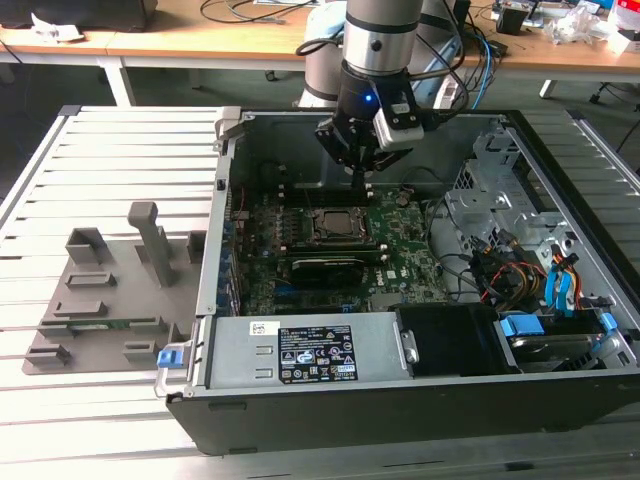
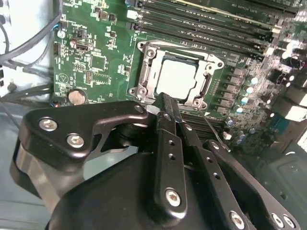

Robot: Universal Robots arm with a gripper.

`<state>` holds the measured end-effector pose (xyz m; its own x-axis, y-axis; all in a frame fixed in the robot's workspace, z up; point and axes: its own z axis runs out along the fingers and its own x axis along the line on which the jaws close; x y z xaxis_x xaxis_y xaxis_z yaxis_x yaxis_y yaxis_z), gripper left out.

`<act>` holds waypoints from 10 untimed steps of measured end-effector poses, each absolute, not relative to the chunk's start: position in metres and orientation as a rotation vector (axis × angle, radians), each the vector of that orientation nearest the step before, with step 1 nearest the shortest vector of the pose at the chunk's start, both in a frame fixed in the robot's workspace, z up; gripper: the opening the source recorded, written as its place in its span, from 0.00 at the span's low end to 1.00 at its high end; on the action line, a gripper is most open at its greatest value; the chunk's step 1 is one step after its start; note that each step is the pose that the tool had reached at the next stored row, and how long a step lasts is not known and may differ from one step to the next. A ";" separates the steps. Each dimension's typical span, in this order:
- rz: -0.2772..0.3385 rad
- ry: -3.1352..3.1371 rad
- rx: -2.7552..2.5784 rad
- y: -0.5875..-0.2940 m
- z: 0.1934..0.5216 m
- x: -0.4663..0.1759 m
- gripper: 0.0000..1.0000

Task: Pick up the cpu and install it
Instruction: 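Install the first cpu locking lever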

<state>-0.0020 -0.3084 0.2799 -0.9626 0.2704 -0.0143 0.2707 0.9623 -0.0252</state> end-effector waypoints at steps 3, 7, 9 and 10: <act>-0.042 3.113 0.322 -0.308 0.280 -0.002 0.11; -0.041 3.120 0.232 -0.308 0.280 -0.002 0.11; -0.041 3.124 0.163 -0.308 0.280 -0.002 0.11; -0.040 3.126 0.115 -0.308 0.280 -0.002 0.11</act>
